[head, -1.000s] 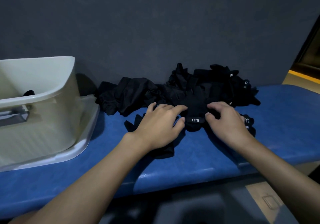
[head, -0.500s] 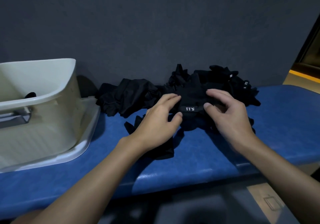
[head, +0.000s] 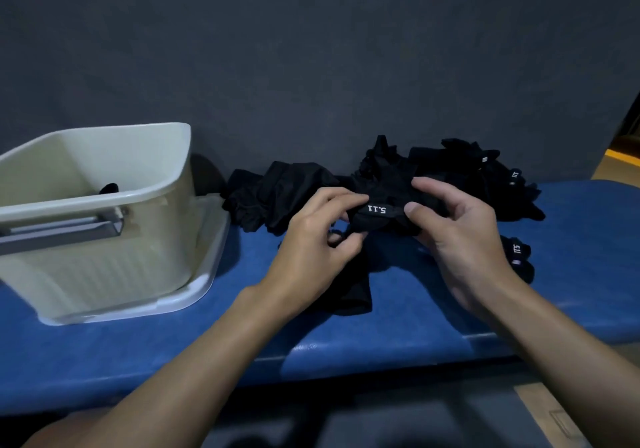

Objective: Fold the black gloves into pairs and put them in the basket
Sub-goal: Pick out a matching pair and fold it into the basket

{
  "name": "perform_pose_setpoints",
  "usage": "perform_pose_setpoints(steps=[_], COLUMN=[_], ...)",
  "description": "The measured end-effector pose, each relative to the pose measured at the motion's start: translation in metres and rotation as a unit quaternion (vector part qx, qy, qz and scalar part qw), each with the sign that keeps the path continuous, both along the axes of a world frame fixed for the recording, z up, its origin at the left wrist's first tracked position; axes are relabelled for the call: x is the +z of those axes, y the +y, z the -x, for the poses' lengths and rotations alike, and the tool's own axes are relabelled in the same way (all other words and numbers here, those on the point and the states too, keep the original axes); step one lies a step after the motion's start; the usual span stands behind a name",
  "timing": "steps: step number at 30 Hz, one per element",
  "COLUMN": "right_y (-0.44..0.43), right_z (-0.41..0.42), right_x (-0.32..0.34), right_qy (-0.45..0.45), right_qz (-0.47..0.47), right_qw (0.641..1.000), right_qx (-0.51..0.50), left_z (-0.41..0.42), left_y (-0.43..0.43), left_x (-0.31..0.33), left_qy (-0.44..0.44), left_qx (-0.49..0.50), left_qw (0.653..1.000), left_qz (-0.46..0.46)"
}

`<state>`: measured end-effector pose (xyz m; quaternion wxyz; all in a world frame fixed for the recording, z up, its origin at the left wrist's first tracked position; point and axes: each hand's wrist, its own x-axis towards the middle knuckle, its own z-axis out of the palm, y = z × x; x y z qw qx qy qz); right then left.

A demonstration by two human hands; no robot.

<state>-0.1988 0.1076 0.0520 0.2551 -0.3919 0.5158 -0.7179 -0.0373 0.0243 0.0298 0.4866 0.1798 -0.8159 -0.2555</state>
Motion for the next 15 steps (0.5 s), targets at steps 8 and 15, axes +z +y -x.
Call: perform_pose_setpoints(steps=[8,15], right_y=[-0.005,-0.004], right_z=[-0.014,-0.026], right_x=[-0.001,-0.005], right_qy=[0.018,0.150], right_qz=[-0.001,-0.025], right_qw=[1.000,0.987], right_qx=[0.024,0.057], left_z=[-0.028,-0.049], left_y=[-0.006,-0.009], left_x=[0.008,0.013], left_qy=[-0.049,-0.091], left_qx=[-0.027,-0.004], left_qw=[0.998,0.993], left_qz=[0.027,0.069])
